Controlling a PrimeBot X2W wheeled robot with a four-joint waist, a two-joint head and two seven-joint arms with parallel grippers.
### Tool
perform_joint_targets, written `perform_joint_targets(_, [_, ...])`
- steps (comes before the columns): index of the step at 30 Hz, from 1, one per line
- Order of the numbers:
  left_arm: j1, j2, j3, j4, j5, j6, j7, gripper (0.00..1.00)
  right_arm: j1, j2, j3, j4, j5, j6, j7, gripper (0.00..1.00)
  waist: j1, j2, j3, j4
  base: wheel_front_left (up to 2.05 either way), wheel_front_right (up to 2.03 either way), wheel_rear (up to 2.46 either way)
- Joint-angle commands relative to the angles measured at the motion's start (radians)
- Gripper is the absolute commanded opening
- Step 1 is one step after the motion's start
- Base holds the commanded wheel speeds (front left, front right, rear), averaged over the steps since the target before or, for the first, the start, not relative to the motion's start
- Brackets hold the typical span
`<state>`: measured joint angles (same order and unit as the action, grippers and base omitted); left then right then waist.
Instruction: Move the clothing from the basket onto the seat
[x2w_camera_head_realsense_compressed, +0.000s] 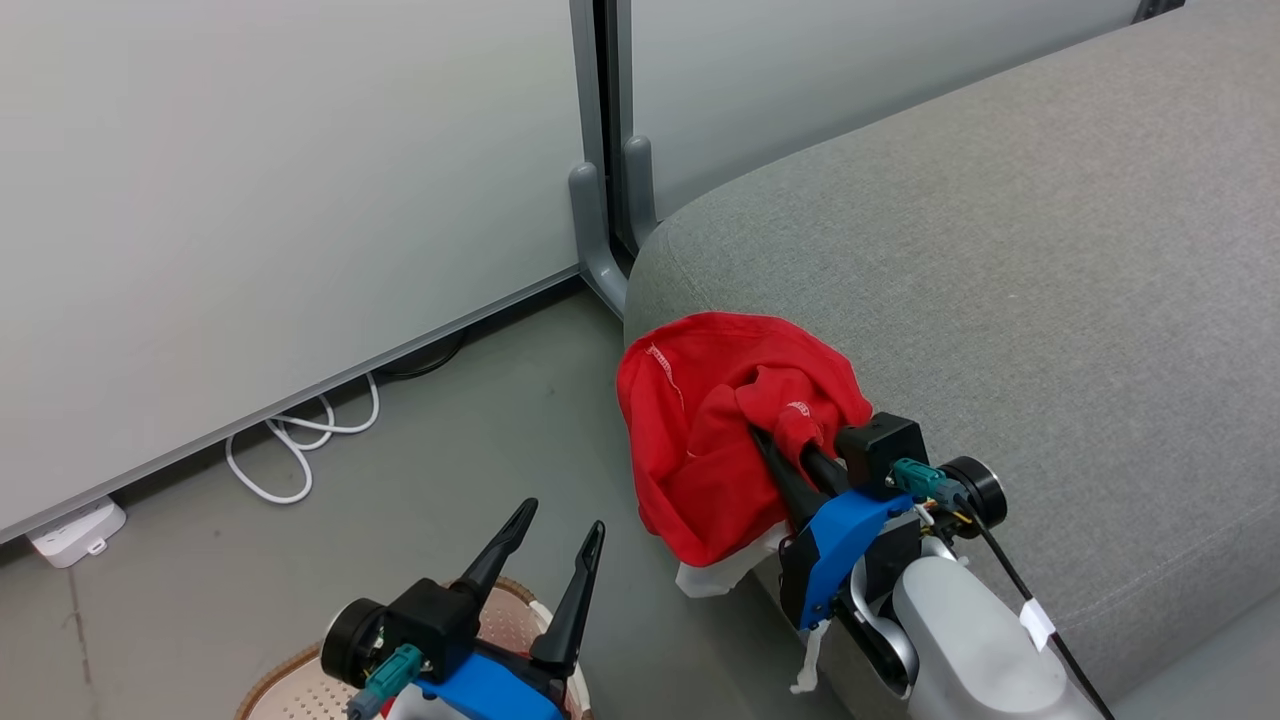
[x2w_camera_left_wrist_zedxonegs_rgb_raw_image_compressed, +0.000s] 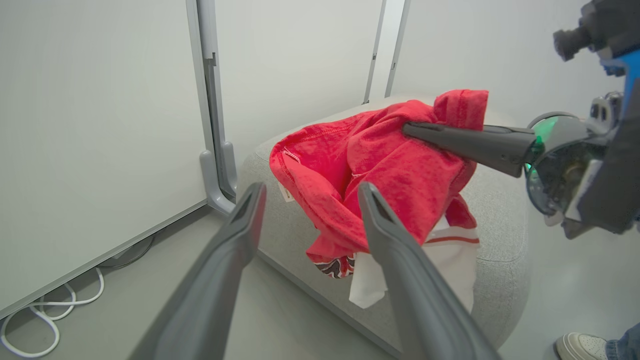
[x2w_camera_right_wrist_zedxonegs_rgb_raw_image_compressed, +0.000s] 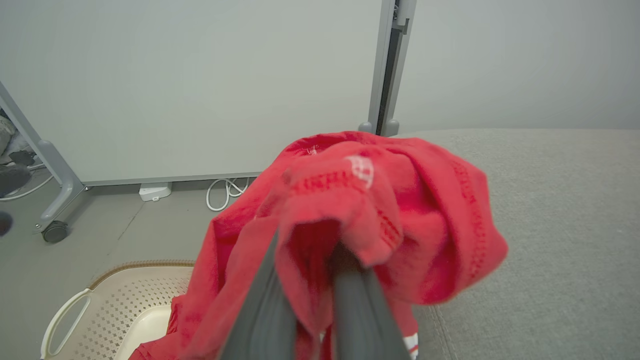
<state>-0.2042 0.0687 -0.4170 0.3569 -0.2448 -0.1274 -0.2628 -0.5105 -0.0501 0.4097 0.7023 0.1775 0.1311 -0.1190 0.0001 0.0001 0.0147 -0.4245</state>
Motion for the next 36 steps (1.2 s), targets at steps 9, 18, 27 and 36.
perform_joint_targets(9, [-0.014,0.008,-0.010,0.006,0.006,-0.004,-0.003,1.00,-0.028,-0.001,-0.044,0.008,-0.001,-0.001,-0.007,0.00,-0.0001,-0.0001,0.013,0.012,0.00,0.00,0.00])
perform_joint_targets(18, [-0.058,0.020,-0.002,-0.020,0.016,-0.004,-0.003,1.00,-0.197,-0.013,-0.236,0.003,-0.116,-0.001,0.017,0.00,-0.0001,-0.0001,0.112,0.044,0.00,0.00,0.00])
perform_joint_targets(27, [-0.229,0.068,-0.067,-0.048,0.045,-0.004,-0.003,1.00,-0.442,-0.180,-0.571,-0.062,-0.204,-0.001,0.106,0.00,-0.0001,-0.0001,0.359,0.124,0.00,0.00,0.00])
perform_joint_targets(36, [-0.425,0.127,-0.137,-0.094,0.068,-0.004,-0.003,1.00,-0.518,-0.319,-0.834,-0.095,-0.225,-0.001,0.114,0.00,-0.0001,-0.0001,0.631,0.190,0.00,0.00,0.00])
